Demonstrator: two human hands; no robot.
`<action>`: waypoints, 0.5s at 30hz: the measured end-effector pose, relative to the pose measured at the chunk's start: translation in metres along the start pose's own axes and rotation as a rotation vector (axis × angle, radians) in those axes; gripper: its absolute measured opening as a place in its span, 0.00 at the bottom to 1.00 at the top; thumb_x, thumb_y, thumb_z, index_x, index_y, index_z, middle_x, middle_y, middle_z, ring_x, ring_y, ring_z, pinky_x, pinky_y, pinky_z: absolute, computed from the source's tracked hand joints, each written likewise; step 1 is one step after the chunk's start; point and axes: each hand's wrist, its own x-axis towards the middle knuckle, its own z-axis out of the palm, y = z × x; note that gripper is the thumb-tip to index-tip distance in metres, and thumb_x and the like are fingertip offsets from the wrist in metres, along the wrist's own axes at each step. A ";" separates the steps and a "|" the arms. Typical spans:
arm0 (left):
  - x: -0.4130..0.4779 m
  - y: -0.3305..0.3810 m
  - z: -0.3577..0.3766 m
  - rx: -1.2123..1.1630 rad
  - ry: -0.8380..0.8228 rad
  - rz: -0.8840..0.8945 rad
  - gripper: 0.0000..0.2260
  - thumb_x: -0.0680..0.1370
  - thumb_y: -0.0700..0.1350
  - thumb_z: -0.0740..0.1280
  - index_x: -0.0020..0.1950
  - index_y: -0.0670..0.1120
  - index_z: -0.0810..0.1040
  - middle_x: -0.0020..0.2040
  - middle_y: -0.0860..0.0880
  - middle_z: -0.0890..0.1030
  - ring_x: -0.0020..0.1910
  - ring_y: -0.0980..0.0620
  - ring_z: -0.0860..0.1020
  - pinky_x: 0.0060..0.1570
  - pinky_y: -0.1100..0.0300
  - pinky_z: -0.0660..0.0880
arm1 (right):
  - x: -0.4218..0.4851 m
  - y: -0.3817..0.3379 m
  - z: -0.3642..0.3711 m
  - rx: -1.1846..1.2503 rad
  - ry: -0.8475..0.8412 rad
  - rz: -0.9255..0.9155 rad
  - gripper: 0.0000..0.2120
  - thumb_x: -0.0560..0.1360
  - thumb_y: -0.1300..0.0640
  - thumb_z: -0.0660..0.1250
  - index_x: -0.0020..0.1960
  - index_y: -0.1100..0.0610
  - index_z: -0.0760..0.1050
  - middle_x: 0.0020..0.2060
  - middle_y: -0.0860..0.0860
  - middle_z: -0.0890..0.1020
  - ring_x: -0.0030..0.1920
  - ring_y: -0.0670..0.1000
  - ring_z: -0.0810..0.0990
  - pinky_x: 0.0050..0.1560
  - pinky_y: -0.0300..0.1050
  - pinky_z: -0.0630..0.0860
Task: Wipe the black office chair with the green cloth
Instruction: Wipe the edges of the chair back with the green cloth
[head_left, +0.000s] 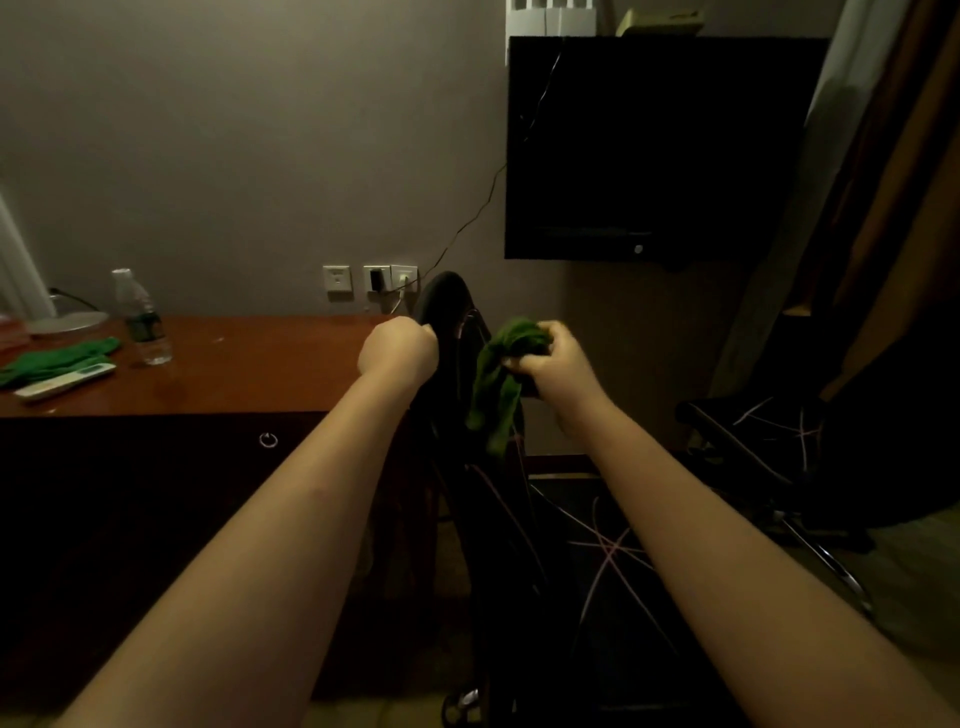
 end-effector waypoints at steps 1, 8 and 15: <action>0.001 0.000 0.000 -0.001 0.002 0.002 0.17 0.84 0.49 0.55 0.49 0.39 0.76 0.45 0.42 0.77 0.41 0.43 0.76 0.37 0.54 0.69 | 0.002 -0.001 0.005 0.095 0.042 -0.019 0.21 0.73 0.69 0.68 0.61 0.52 0.68 0.51 0.52 0.77 0.53 0.55 0.79 0.48 0.47 0.80; 0.006 -0.004 0.002 -0.021 0.006 0.017 0.16 0.83 0.49 0.55 0.47 0.40 0.75 0.45 0.42 0.77 0.40 0.44 0.76 0.36 0.55 0.68 | -0.007 0.026 0.038 -0.296 0.036 -0.269 0.22 0.67 0.73 0.64 0.56 0.54 0.75 0.54 0.53 0.75 0.56 0.54 0.76 0.51 0.41 0.77; 0.009 -0.005 0.003 -0.018 0.033 0.027 0.15 0.83 0.50 0.55 0.46 0.40 0.73 0.45 0.42 0.75 0.41 0.44 0.73 0.39 0.54 0.66 | -0.026 0.053 0.029 -0.575 -0.155 -0.289 0.24 0.79 0.49 0.65 0.73 0.52 0.67 0.72 0.51 0.64 0.72 0.50 0.56 0.69 0.42 0.54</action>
